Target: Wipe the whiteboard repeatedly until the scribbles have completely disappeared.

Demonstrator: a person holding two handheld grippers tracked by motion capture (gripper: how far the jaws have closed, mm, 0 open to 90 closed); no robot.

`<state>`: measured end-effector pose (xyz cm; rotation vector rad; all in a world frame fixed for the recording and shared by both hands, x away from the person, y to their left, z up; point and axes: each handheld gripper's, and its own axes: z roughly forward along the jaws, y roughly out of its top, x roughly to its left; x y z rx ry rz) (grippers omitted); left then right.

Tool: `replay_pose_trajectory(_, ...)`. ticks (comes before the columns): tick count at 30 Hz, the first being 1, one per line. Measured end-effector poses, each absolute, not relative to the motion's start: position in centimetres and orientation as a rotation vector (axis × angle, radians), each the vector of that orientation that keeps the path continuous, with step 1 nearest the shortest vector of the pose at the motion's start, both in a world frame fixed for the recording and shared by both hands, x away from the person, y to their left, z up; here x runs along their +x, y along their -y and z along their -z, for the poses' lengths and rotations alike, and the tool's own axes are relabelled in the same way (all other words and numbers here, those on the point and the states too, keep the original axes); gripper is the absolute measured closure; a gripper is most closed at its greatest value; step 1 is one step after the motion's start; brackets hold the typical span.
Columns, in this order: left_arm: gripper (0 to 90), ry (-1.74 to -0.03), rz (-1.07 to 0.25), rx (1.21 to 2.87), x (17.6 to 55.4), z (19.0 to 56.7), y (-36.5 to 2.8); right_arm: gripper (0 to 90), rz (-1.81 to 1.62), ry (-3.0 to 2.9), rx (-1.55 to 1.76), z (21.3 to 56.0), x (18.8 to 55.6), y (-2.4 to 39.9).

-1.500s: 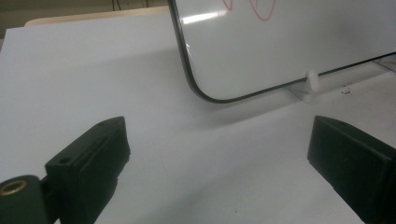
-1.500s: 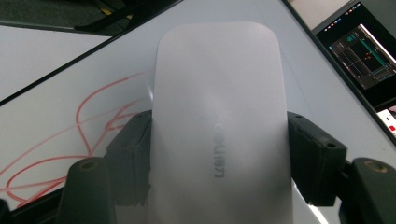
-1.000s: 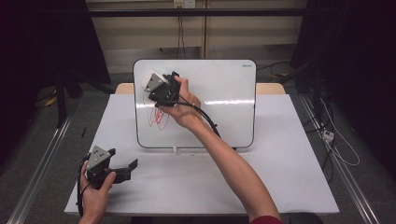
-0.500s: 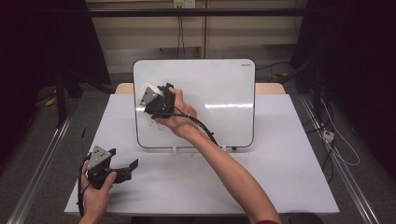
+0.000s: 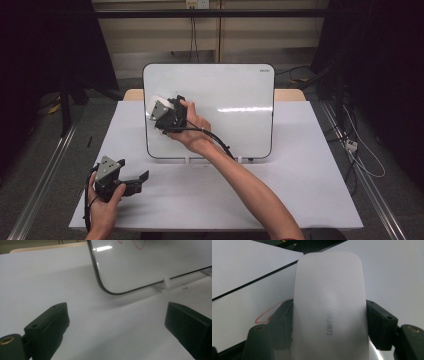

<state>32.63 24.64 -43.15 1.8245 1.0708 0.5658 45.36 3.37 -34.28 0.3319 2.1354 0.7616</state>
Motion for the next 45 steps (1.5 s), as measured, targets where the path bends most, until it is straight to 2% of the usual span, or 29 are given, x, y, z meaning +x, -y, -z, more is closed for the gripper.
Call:
replay_pose_trajectory(20, 5.5, -1.071, -0.568, 1.829, 32.6, 43.1, -24.8, 31.2, -0.769, -2.075, 0.436, 32.2, 46.8, -1.6)
replay_pose_trajectory(45, 5.5, -1.066, -0.566, 1.836, 32.7, 43.2, -24.3, 30.9, -0.758, -2.123, 0.351, 36.5, 43.9, -3.7)
